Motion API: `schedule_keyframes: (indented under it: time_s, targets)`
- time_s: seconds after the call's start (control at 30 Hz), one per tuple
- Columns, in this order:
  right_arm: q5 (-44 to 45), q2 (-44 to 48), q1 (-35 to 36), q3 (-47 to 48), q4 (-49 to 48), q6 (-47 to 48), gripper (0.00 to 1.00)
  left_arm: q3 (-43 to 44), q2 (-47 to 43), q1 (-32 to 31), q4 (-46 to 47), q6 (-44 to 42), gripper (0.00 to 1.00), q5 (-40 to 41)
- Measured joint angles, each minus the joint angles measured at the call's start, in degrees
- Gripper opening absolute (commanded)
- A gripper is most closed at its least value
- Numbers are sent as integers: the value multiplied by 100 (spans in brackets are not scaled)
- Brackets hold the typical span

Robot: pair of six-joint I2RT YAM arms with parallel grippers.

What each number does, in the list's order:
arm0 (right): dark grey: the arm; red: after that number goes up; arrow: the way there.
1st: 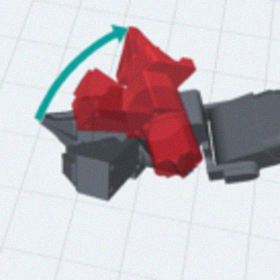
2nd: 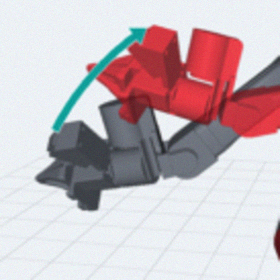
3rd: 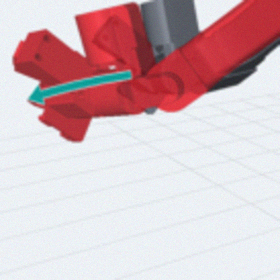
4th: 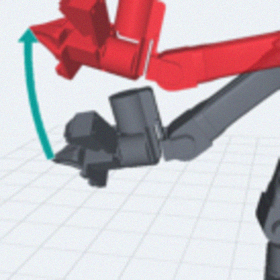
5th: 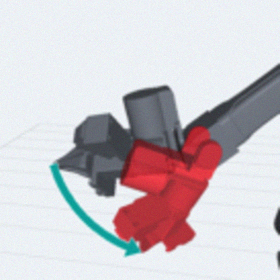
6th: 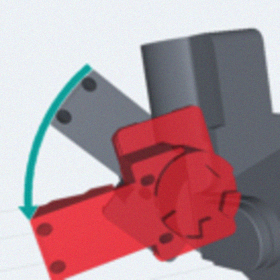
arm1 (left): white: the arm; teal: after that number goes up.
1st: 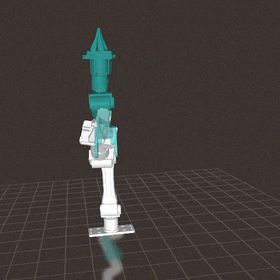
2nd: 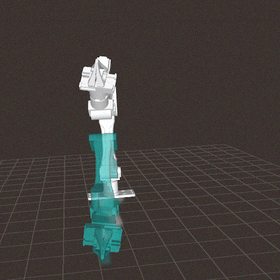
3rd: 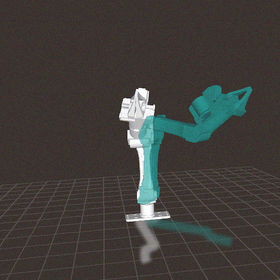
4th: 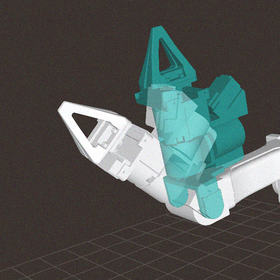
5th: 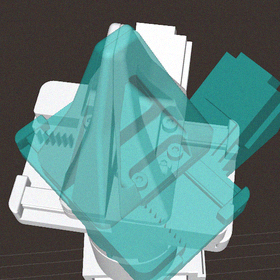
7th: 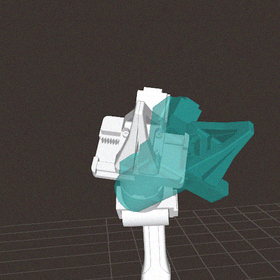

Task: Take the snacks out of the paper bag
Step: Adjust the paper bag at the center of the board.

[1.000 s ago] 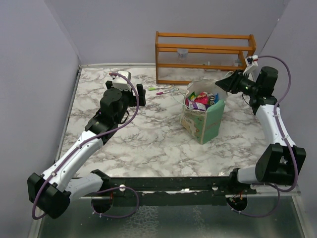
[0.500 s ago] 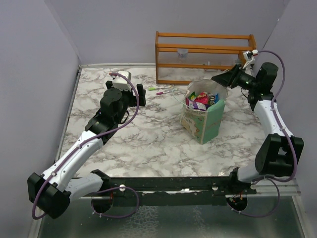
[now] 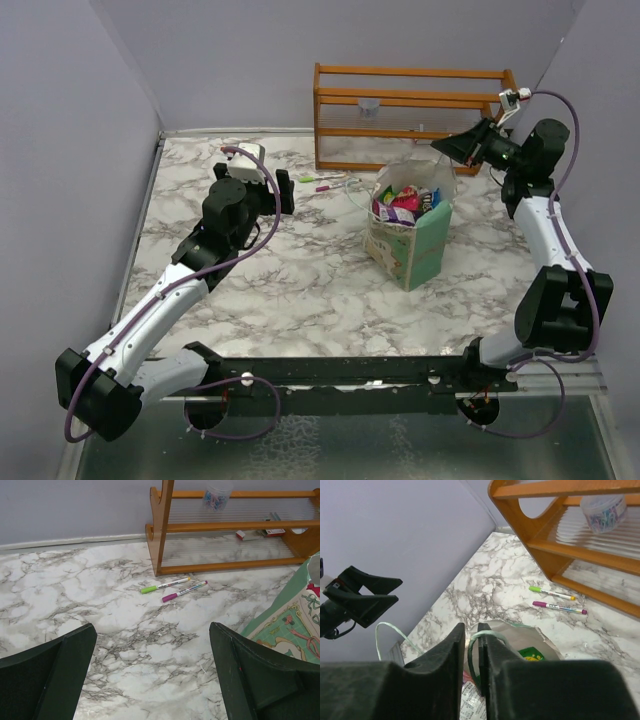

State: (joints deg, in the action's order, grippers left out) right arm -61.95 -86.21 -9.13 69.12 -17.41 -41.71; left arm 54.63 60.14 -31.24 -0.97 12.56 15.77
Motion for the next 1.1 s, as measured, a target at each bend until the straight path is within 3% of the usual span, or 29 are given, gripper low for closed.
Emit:
schedule_keyframes:
  time_s: [0.1,0.4,0.63,0.9,1.1]
  targets:
    - [2,33,0,-2,-243,-238,5,0,0,0,0,0,99,0]
    - [304,417,0,-131,-339,-494,2,0,0,0,0,0,99,0]
    - [944,1113,2,-188,424,-146,1,0,-2,0,2,0,99,0]
    - [1523,1274,-315,-157,1202,341,1,0,-2,-2,2,0,99,0]
    - [1954,1270,-367,610,2653,1360,2,0,-2,-28,2,2,99,-4]
